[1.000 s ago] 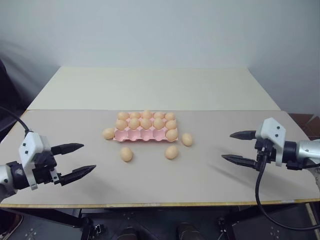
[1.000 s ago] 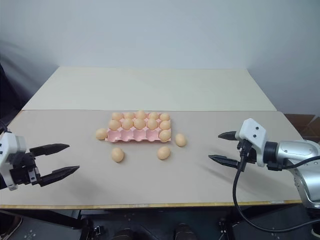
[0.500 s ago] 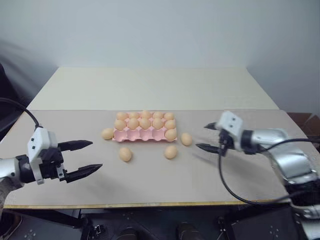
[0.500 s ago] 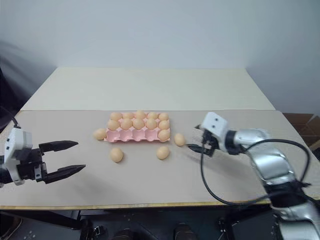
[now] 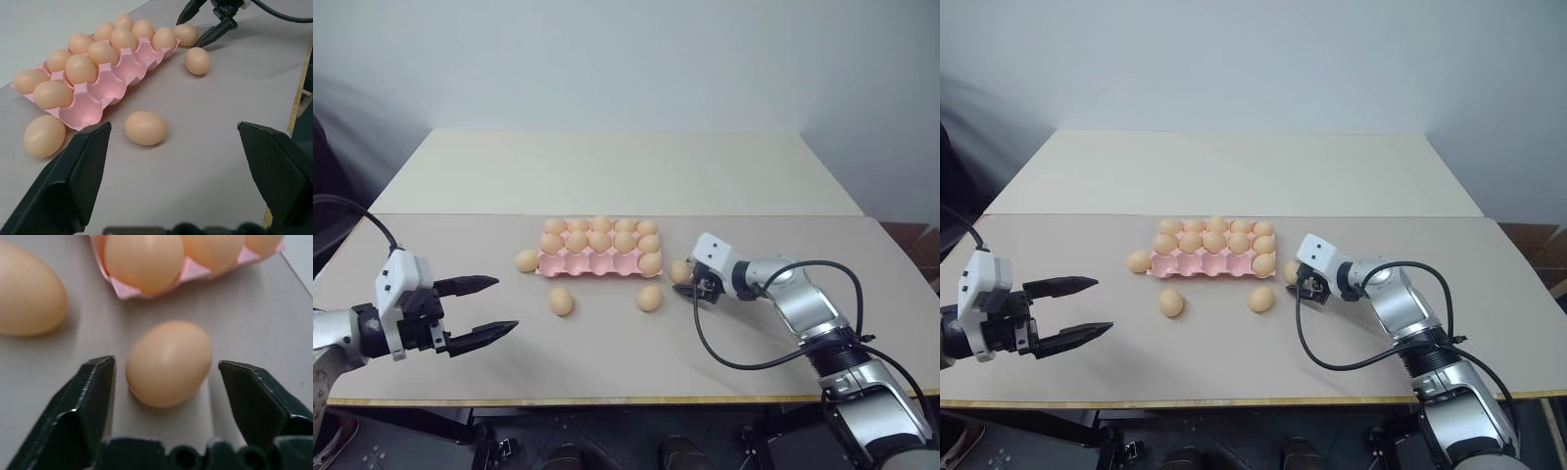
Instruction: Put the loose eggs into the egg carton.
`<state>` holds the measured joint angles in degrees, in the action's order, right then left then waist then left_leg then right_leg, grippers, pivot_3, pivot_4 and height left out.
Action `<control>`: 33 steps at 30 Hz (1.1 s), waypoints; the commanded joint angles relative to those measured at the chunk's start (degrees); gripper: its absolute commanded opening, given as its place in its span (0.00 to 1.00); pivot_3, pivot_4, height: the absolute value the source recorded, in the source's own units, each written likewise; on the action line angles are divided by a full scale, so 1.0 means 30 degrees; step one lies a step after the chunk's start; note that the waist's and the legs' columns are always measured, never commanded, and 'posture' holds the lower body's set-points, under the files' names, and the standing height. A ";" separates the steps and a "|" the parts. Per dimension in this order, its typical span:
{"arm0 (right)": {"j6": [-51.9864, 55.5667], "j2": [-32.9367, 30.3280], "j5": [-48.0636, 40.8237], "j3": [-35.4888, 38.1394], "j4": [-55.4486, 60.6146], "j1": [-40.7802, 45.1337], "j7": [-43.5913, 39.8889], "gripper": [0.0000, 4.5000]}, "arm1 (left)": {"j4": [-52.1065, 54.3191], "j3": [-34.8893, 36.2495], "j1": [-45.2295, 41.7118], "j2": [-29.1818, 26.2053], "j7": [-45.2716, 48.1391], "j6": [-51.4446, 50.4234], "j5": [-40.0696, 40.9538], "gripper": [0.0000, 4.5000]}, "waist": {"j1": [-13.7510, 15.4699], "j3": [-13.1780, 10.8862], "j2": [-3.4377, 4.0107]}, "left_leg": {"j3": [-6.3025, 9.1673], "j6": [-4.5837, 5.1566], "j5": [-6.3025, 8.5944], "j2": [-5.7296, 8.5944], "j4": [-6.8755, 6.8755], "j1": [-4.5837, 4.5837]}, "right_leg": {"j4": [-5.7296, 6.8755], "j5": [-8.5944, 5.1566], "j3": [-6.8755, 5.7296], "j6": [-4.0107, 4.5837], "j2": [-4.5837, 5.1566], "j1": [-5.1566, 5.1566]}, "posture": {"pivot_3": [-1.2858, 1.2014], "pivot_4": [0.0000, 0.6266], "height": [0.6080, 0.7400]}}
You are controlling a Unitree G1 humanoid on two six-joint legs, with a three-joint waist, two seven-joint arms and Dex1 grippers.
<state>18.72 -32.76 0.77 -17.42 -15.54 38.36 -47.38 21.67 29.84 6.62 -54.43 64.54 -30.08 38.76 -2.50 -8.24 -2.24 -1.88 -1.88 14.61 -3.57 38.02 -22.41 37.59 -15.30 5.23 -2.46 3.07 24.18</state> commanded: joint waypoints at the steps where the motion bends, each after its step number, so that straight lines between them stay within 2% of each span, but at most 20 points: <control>1: -0.0642 0.0154 -0.0170 0.0777 0.0286 0.0488 -0.0132 0.58 | 0.0532 0.0497 -0.0055 -0.0018 -0.0046 0.0124 0.0343 1.00 | -0.0074 0.0000 0.0001 | -0.0001 0.0000 0.0000 -0.0003 0.0000 0.0001 | 0.0004 0.0000 0.0001 0.0000 -0.0002 0.0000 | 0.52 0.24 1.00; 5: -0.0149 -0.0287 -0.0862 0.1601 0.1783 -0.0035 -0.0751 0.28 | 0.0520 0.0549 -0.0054 0.0012 -0.0081 0.0162 0.0351 1.00 | -0.0043 -0.0001 0.0002 | 0.0001 0.0000 0.0000 -0.0003 0.0000 0.0005 | 0.0010 0.0000 0.0005 0.0001 -0.0002 -0.0003 | 0.52 0.24 1.00; 9: 0.0814 -0.1422 -0.1723 0.2454 0.4418 -0.0989 -0.1742 0.28 | 0.0451 0.0567 -0.0038 0.0031 -0.0052 0.0222 0.0311 1.00 | 0.0059 -0.0003 0.0006 | 0.0002 0.0001 0.0001 -0.0004 0.0000 -0.0005 | -0.0002 0.0000 -0.0004 0.0000 0.0001 -0.0005 | 0.52 0.24 1.00; 15: 0.1113 -0.2086 -0.1442 0.2272 0.5061 -0.1535 -0.2052 0.28 | 0.0435 0.0335 -0.0134 0.0090 -0.0010 0.0260 0.0308 1.00 | -0.0017 -0.0003 0.0005 | 0.0002 0.0000 0.0000 -0.0003 0.0000 0.0030 | 0.0014 0.0000 0.0001 0.0001 -0.0004 -0.0023 | 0.52 0.24 1.00; 18: 0.0654 -0.1995 -0.1527 0.2237 0.4722 -0.1272 -0.2335 0.40 | 0.0284 0.0299 -0.0214 0.0023 0.0069 0.0324 0.0228 1.00 | -0.0045 -0.0004 0.0004 | -0.0003 0.0001 0.0000 0.0000 0.0000 0.0012 | 0.0004 0.0000 0.0009 0.0001 -0.0003 -0.0006 | 0.52 0.24 1.00; 24: 0.0061 -0.1386 -0.1175 0.2041 0.3478 -0.0323 -0.2174 0.81 | 0.0328 0.0337 -0.0238 0.0061 0.0011 0.0336 0.0199 1.00 | -0.0022 -0.0003 0.0005 | -0.0003 0.0001 0.0000 -0.0002 0.0000 0.0025 | 0.0015 0.0000 0.0009 0.0002 -0.0005 -0.0012 | 0.52 0.24 1.00; 26: -0.0103 -0.1383 -0.1173 0.2038 0.3378 -0.0300 -0.2325 0.98 | 0.0429 0.0479 -0.0074 0.0115 -0.0004 0.0333 0.0216 1.00 | -0.0005 -0.0004 0.0005 | -0.0003 0.0001 0.0000 -0.0001 0.0000 0.0013 | 0.0002 0.0000 0.0006 0.0002 -0.0003 -0.0010 | 0.52 0.24 1.00; 33: -0.1154 -0.1053 -0.0667 0.1921 0.2082 0.0401 -0.2132 0.99 | 0.0639 0.0704 0.0189 0.0244 -0.0182 0.0295 0.0248 1.00 | 0.0003 -0.0003 0.0005 | -0.0003 0.0000 0.0000 -0.0001 0.0000 0.0017 | 0.0010 0.0000 0.0002 0.0002 -0.0001 -0.0012 | 0.52 0.24 1.00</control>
<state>17.40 -35.88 -1.54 -12.47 -9.28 37.92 -54.15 21.98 30.30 7.23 -53.75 64.24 -29.99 38.72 -2.49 -8.25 -2.22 -1.89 -1.88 14.60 -3.57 38.02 -22.36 37.63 -15.30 5.24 -2.45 3.07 24.15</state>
